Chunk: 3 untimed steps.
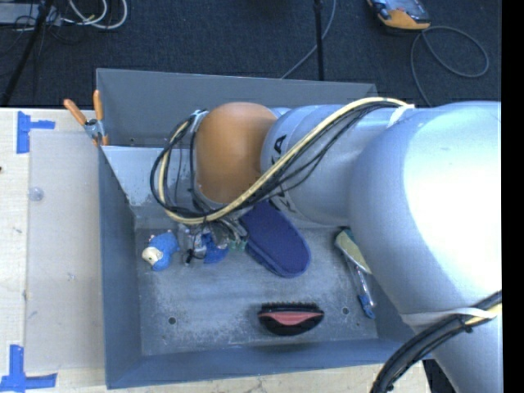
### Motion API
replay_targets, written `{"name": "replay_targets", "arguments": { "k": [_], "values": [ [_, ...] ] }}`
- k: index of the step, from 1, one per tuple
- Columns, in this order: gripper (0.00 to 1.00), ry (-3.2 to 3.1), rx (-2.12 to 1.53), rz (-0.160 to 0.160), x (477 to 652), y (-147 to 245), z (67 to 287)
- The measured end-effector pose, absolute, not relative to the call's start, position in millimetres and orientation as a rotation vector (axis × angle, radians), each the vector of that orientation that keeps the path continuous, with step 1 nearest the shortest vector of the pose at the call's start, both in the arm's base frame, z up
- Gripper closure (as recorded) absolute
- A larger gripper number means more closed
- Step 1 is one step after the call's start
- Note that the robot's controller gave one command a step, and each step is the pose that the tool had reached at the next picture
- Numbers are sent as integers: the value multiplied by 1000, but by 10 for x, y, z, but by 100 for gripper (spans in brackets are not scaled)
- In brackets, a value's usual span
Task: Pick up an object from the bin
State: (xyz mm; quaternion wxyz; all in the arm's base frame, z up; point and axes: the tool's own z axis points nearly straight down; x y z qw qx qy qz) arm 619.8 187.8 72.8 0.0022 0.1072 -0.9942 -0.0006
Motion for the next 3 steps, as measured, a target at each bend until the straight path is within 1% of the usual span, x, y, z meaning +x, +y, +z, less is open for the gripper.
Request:
{"name": "replay_targets", "arguments": {
  "k": [1,2,3],
  "values": [
    [100,-3112,336,1,6178,1873,925],
    [100,-3122,336,-2,6204,1882,1135],
    [100,-3122,336,-2,6206,1883,1264]
  ]
}}
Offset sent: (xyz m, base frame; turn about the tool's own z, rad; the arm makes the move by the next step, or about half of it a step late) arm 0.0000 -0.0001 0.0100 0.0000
